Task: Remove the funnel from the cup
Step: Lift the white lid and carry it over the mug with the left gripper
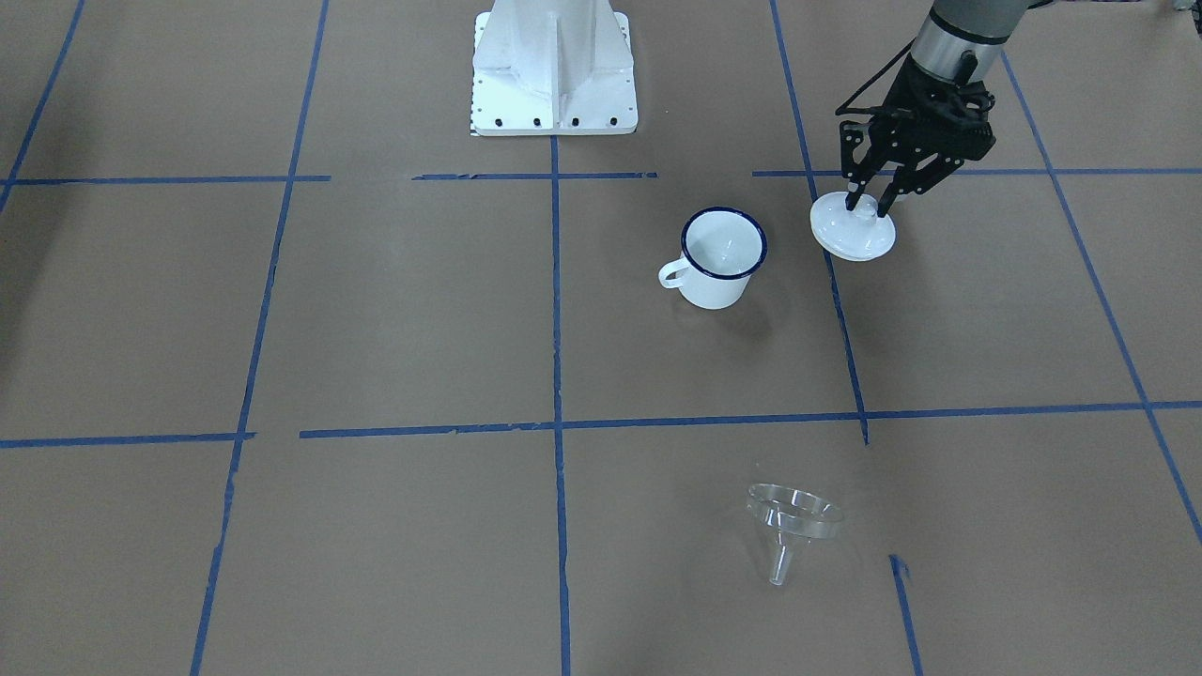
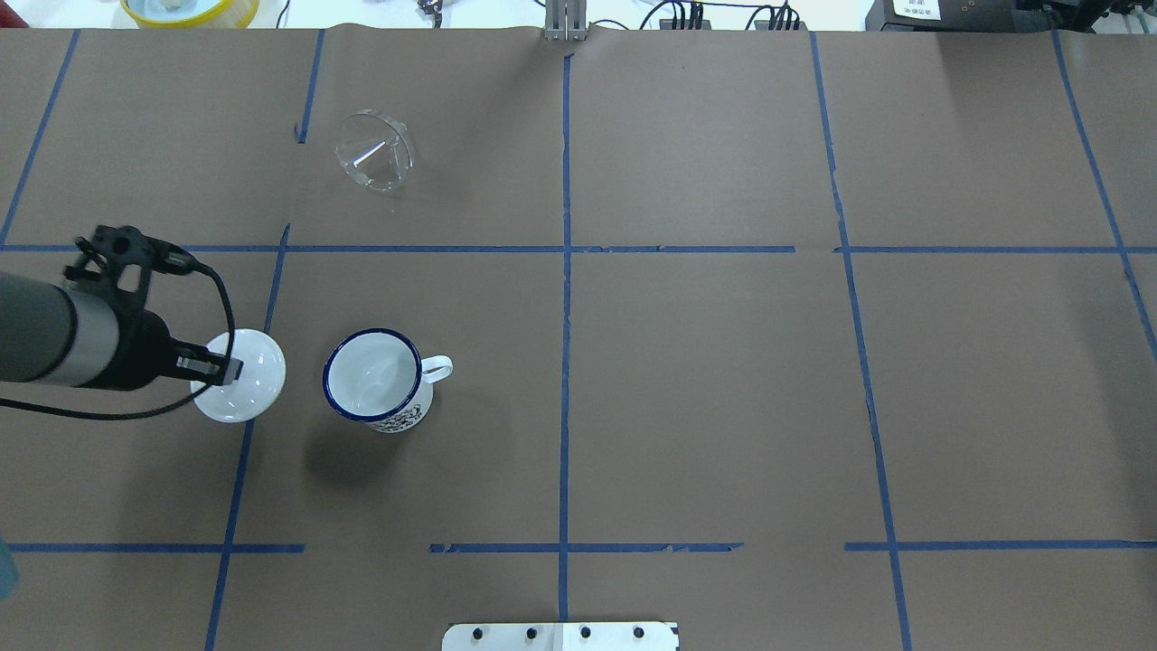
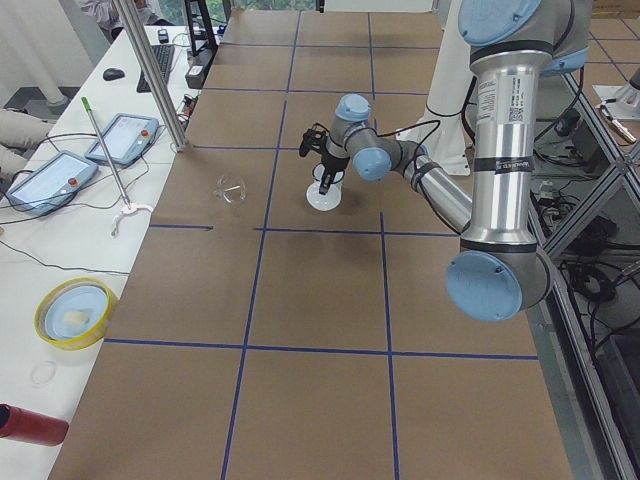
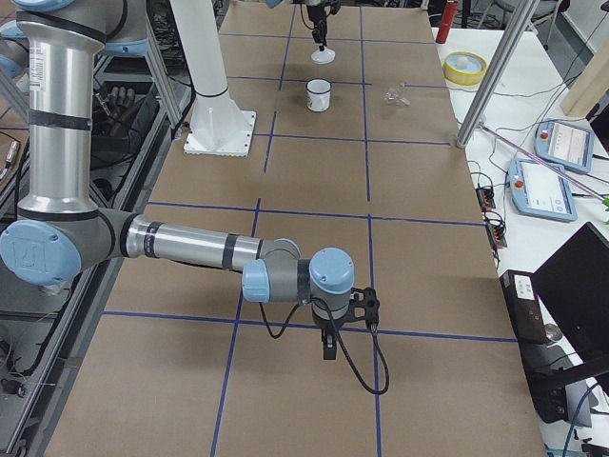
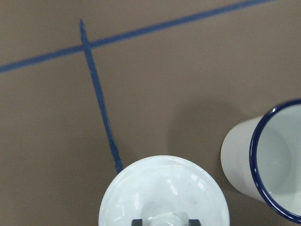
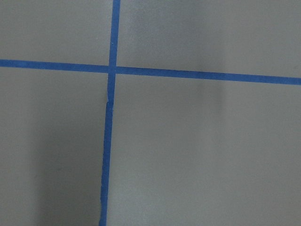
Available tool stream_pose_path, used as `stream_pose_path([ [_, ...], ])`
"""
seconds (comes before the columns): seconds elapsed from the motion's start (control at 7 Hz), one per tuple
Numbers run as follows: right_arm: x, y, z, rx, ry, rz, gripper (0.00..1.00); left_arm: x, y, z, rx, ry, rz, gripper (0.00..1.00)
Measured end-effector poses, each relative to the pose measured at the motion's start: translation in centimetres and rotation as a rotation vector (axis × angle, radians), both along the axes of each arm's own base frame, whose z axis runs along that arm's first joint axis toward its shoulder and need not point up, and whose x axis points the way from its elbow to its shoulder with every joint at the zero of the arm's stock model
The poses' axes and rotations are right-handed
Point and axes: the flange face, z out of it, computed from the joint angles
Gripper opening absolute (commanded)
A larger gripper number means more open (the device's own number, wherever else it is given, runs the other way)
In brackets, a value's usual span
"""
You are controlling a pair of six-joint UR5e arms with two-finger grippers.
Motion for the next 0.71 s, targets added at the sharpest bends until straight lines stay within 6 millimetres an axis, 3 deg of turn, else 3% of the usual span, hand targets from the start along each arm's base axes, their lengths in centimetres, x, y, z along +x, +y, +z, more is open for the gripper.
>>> stream_pose_path([
  [0.14, 0.0, 0.0, 0.0, 0.0, 0.0, 0.0, 1.0, 0.9, -1.2, -3.6, -0.015, -0.003, -0.006, 0.0],
  [0.29, 0.0, 0.0, 0.0, 0.0, 0.0, 0.0, 1.0, 2.6, -2.3, -7.5, -0.053, -0.012, -0.005, 0.0],
  [0.43, 0.0, 0.0, 0.0, 0.0, 0.0, 0.0, 1.0, 5.1, -2.7, -10.2, -0.109, -0.015, 0.0, 0.0],
  [0.71, 0.0, 0.0, 0.0, 0.0, 0.0, 0.0, 1.0, 10.5, -1.4, -11.6, -0.193, -0.026, 0.03, 0.0],
])
